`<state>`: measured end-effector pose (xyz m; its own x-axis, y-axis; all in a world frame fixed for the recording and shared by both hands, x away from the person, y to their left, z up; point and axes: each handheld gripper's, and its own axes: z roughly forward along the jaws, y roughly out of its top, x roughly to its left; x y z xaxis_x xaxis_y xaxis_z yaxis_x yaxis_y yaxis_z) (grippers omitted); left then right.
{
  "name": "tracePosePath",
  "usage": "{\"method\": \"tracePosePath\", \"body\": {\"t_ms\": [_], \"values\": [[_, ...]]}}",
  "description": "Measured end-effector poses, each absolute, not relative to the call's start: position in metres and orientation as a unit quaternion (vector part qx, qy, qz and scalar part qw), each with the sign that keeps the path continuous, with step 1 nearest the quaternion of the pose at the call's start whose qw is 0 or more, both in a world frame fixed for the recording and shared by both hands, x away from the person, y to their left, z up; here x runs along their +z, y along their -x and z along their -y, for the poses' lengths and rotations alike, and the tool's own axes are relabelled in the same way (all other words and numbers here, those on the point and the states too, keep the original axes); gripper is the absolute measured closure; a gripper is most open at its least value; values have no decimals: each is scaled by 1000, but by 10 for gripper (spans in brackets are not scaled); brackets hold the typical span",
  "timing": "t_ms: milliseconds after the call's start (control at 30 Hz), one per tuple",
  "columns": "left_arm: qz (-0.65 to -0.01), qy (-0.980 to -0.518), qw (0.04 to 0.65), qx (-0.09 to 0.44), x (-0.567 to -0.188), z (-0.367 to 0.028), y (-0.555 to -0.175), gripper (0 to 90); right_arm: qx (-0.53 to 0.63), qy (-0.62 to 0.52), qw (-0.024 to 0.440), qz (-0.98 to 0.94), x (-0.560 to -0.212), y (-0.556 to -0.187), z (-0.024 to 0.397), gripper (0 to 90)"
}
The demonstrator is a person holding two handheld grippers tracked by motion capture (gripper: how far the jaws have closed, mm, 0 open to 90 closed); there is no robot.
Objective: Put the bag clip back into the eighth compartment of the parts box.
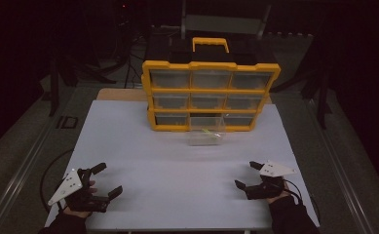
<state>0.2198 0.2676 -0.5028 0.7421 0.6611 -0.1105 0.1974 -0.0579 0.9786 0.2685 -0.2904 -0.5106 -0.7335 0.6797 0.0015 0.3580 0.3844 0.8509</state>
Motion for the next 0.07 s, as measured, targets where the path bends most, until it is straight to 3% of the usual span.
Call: {"method": "tracePosePath", "body": {"t_ms": [67], "values": [[-306,-703,614,189,-503,-268,-220,3,453,-319,177,-813,-510,-269,290,77]]}}
